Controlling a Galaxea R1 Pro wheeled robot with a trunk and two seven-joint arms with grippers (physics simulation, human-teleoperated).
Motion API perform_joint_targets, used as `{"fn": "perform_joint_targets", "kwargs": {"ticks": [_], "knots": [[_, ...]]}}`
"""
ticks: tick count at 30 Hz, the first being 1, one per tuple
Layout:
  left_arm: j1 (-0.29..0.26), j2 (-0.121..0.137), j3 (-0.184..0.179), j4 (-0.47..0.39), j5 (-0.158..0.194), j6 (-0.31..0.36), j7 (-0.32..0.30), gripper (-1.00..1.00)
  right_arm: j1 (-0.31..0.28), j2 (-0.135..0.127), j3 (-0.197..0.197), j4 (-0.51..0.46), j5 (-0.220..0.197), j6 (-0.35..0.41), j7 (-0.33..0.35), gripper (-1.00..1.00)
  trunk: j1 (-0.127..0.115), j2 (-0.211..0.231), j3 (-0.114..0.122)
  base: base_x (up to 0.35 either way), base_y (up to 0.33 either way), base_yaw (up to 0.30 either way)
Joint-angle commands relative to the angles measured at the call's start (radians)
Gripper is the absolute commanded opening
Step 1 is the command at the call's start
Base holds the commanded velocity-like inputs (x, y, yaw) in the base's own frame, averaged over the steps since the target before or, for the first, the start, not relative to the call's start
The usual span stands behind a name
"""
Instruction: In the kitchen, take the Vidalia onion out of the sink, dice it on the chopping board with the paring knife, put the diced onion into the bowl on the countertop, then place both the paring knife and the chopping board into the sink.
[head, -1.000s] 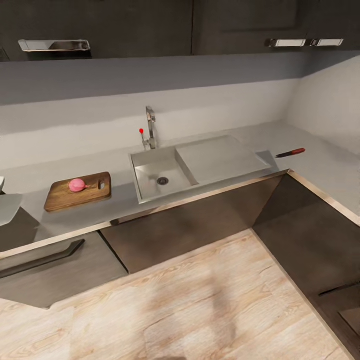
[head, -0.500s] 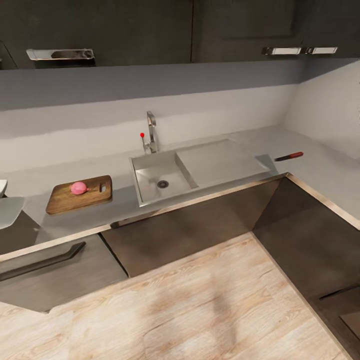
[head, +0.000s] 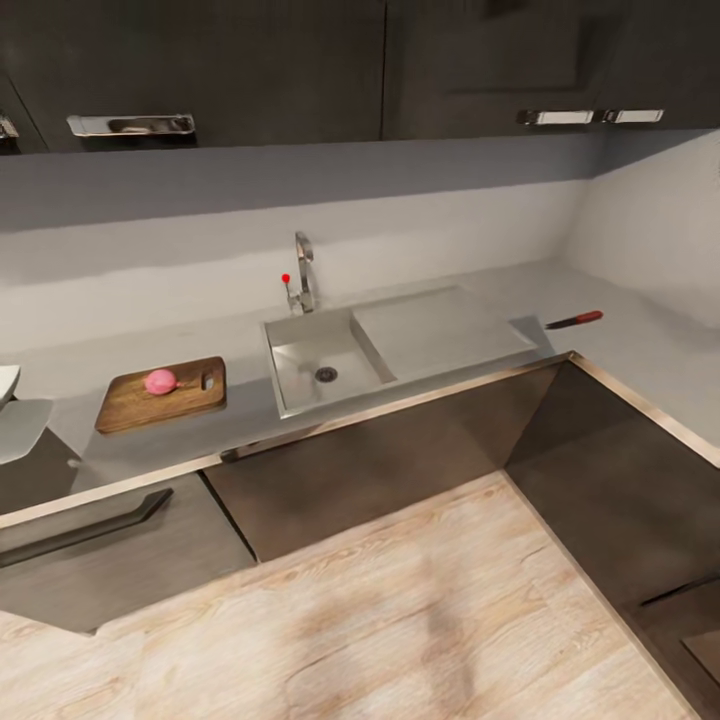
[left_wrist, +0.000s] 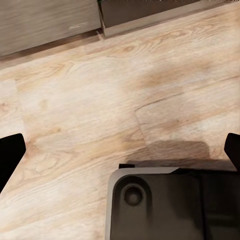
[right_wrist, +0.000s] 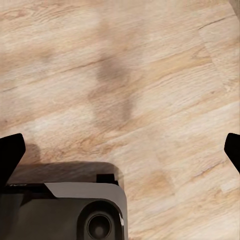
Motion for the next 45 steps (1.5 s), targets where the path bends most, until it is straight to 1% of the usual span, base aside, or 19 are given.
{"fn": "perform_joint_targets", "kwargs": {"ticks": [1, 45], "knots": [[0.000, 0.001, -0.006, -0.001, 0.002, -0.002, 0.010, 1.00, -0.001, -0.001, 0.008, 0.000, -0.010, -0.003, -0.004, 1.00, 0.001, -0.002, 0.000, 0.000, 0.000, 0.000], [0.000, -0.001, -0.006, 0.001, 0.001, -0.002, 0.009, 1.00, -0.001, -0.001, 0.010, 0.000, -0.009, -0.003, -0.004, 1.00, 0.001, -0.002, 0.069, 0.000, 0.000, 0.000]]}}
